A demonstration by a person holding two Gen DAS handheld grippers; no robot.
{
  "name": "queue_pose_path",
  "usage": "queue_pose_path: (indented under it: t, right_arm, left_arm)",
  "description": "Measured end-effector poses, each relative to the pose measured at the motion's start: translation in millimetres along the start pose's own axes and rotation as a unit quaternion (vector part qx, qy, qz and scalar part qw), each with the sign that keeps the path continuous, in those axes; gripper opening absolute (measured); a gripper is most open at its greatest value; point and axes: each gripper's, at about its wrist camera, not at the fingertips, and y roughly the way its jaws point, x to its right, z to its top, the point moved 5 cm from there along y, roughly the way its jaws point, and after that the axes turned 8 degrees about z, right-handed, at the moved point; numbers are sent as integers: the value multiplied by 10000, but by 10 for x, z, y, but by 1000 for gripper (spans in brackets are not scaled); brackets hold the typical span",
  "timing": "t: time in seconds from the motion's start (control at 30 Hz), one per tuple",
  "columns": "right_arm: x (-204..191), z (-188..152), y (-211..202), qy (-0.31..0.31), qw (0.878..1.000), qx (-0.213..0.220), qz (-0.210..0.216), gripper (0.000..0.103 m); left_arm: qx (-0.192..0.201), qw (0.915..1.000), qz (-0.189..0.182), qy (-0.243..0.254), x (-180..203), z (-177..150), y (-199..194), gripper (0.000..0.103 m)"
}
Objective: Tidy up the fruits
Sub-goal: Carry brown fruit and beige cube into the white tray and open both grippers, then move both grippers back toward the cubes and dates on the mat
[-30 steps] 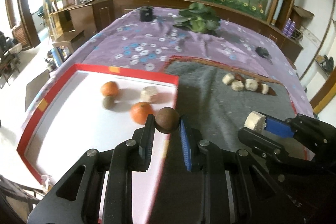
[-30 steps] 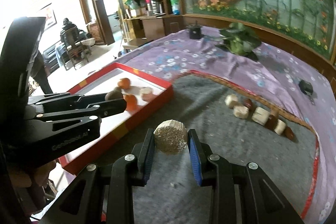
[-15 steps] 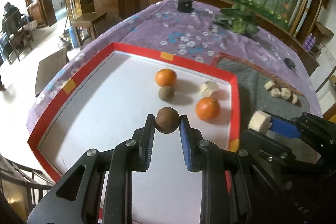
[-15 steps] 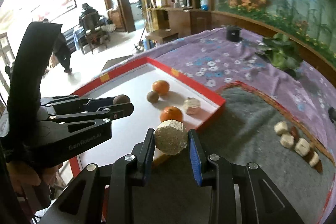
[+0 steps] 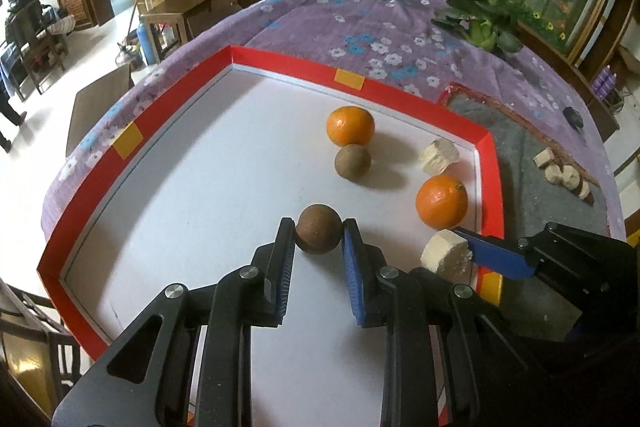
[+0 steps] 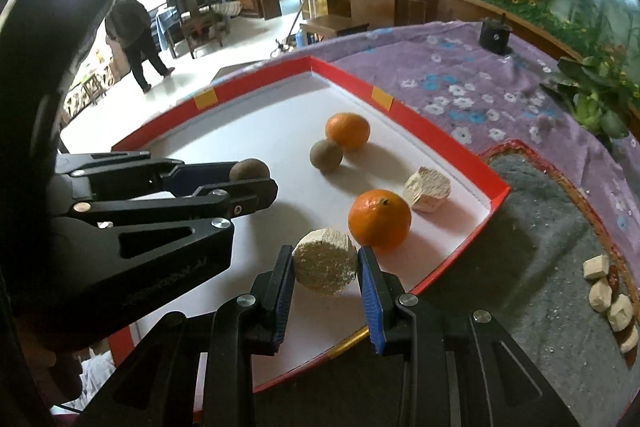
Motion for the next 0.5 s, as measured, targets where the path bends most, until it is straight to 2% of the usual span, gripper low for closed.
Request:
queue_pose_path:
  t: [0.03, 0.07, 0.13, 0.17, 0.5]
  right_arm:
    - [-3, 0, 11, -11, 10000, 22, 9, 31]
    - [-3, 0, 14, -8, 10000, 51, 20, 33]
    - [3, 2, -1, 55, 9999, 104, 104, 38]
    - [-3, 6, -50, 78, 9997, 198, 155, 40]
    - [41, -79, -406, 170, 9982, 576, 53, 41]
  left_arm:
    - [-45, 10000, 30, -4, -5, -7, 19, 27]
    - [-73, 10000, 30, -10, -6, -8, 28, 38]
    - [-10, 10000, -39, -69, -14, 5, -7, 52]
    - [48, 9999, -43, -105, -25, 17, -35, 56]
    - [289, 9992, 111, -264, -23, 79, -235, 57]
